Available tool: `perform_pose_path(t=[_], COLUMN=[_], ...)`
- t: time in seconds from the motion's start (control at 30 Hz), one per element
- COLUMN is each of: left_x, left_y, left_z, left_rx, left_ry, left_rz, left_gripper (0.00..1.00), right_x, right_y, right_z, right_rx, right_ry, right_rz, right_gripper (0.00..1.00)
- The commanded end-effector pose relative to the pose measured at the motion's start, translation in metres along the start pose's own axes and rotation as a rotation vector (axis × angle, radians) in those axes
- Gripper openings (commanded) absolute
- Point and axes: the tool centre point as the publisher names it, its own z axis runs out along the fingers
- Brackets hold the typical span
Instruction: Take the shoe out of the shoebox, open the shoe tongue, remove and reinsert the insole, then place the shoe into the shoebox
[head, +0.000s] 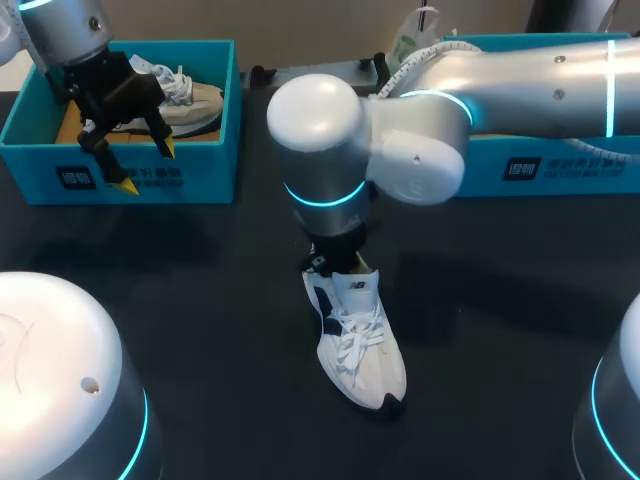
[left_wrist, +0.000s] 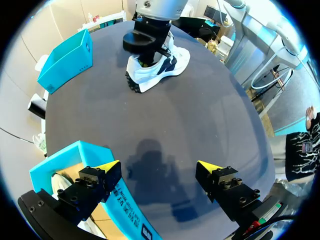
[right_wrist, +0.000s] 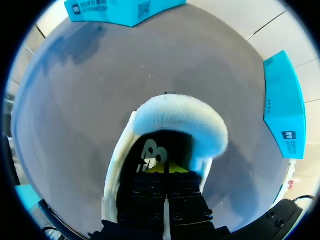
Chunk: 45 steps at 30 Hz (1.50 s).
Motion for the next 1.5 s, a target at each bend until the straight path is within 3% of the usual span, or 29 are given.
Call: perform_pose_path(t=[0.03,0.17,0.57,0.8,1.2,1.4,1.43,1.5], left_x=[0.000,0.000,0.000,0.000,0.000,0.000,0.000,0.000], left_y=[0.000,0.000,0.000,0.000,0.000,0.000,0.000,0.000], left_z=[0.000,0.000,0.000,0.000,0.000,0.000,0.000,0.000], left_rx=[-0.002,-0.002,-0.002,-0.002,-0.002,-0.002,-0.002,-0.002], left_ry=[0.001,0.001,0.001,0.001,0.001,0.001,0.001,0.001], left_rz=[0.000,0.000,0.000,0.000,0.000,0.000,0.000,0.000], left_gripper=[1.00,1.00,1.00,1.00,1.00,1.00,1.00,1.00], right_x=[0.006,0.005,0.003,0.006,0.011,0.011,0.012,0.012], right_y=[0.005,0.003,-0.015,-0.014,-0.018,-0.022,-0.022,-0.022], right_z=[-0.009,-0.022,-0.019,-0.034,-0.036,-0.037,-0.038,-0.039], right_rx=[0.027,0.026,0.093,0.149,0.184,0.207,0.209,0.213], right_ry=[-0.020,-0.025,0.048,0.086,0.117,0.141,0.144,0.152], right_rz=[0.010,0.025,0.069,0.085,0.110,0.141,0.144,0.156], right_gripper=[0.00,0.00,0.00,0.00,0.00,0.24,0.34,0.39])
